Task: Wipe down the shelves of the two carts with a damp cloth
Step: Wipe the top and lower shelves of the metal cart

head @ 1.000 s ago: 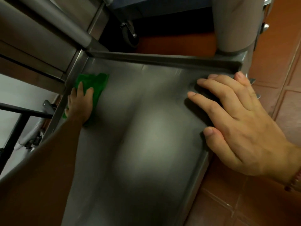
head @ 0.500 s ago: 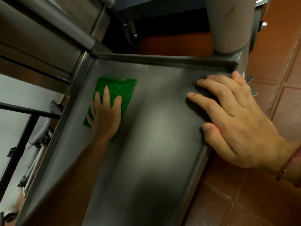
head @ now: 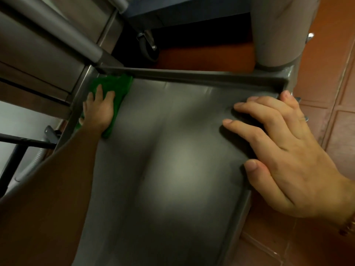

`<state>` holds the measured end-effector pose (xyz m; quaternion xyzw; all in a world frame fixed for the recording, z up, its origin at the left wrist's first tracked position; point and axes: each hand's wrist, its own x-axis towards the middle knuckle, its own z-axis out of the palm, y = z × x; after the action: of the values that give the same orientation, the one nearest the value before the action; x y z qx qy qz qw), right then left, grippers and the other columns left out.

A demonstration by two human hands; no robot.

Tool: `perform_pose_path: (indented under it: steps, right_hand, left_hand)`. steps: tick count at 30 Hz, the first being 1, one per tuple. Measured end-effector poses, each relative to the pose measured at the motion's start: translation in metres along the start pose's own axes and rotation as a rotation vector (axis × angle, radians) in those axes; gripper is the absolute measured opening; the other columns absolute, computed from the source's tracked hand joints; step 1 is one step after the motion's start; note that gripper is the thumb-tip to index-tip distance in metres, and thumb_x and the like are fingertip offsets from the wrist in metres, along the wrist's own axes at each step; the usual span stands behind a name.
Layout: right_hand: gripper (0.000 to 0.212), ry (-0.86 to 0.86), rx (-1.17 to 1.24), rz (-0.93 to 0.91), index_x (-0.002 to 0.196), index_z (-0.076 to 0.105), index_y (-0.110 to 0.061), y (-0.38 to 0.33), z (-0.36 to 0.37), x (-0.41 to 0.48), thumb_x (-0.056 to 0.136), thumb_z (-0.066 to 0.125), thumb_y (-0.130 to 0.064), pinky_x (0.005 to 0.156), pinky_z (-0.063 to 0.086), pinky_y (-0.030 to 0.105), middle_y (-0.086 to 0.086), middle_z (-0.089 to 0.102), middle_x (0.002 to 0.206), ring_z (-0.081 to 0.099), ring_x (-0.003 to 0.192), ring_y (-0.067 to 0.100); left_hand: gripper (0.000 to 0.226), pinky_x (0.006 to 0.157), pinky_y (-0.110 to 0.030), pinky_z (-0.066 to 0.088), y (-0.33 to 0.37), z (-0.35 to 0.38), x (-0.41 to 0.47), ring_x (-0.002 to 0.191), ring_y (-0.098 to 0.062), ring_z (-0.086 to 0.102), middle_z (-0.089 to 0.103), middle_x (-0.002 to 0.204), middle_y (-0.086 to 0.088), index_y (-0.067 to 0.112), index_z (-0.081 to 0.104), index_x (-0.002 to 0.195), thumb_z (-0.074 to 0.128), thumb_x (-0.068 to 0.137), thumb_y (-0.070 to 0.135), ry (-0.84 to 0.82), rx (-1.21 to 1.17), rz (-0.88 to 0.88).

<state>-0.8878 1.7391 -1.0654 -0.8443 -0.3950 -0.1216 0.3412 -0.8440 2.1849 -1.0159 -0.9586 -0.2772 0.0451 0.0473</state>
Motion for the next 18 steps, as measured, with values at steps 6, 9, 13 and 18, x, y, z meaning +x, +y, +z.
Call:
perform_pose_path:
  steps: [6, 9, 13, 18]
  right_hand:
    - [0.058, -0.001, -0.002, 0.0, 0.132, 0.058, 0.001, 0.001, 0.0, 0.0, 0.095, 0.033, -0.036, 0.119, 0.014, 0.061, 0.027, 0.05, 0.137, 0.039, 0.134, 0.043]
    - [0.057, -0.004, -0.001, 0.008, 0.132, 0.059, 0.0, 0.0, 0.0, 0.0, 0.094, 0.034, -0.035, 0.12, 0.012, 0.059, 0.027, 0.05, 0.137, 0.04, 0.134, 0.044]
    - [0.057, -0.021, -0.002, 0.014, 0.131, 0.06, 0.0, -0.001, -0.003, 0.002, 0.091, 0.038, -0.034, 0.122, 0.009, 0.054, 0.027, 0.051, 0.137, 0.041, 0.134, 0.044]
    - [0.056, -0.027, 0.007, 0.007, 0.132, 0.059, -0.002, 0.0, -0.004, 0.002, 0.09, 0.04, -0.034, 0.122, 0.009, 0.053, 0.026, 0.051, 0.137, 0.04, 0.134, 0.044]
  left_hand:
    - [0.05, 0.116, -0.066, 0.016, 0.019, -0.004, -0.01, 0.149, -0.038, 0.009, 0.014, 0.164, -0.01, 0.017, 0.036, 0.151, 0.023, 0.103, 0.024, 0.004, 0.014, -0.04]
    - [0.063, 0.113, -0.067, 0.02, 0.052, -0.007, -0.041, 0.148, -0.036, 0.014, 0.016, 0.163, -0.008, 0.022, 0.034, 0.151, 0.016, 0.095, 0.045, 0.023, -0.006, -0.077]
    - [0.081, 0.109, -0.07, 0.019, 0.097, 0.002, -0.099, 0.148, -0.033, 0.012, 0.011, 0.165, 0.0, 0.033, 0.029, 0.152, 0.006, 0.083, 0.067, 0.041, 0.016, -0.047]
    - [0.076, 0.114, -0.067, 0.012, 0.11, -0.003, -0.114, 0.15, -0.03, 0.007, 0.01, 0.165, 0.0, 0.037, 0.016, 0.156, 0.021, 0.086, 0.066, 0.063, -0.126, -0.086]
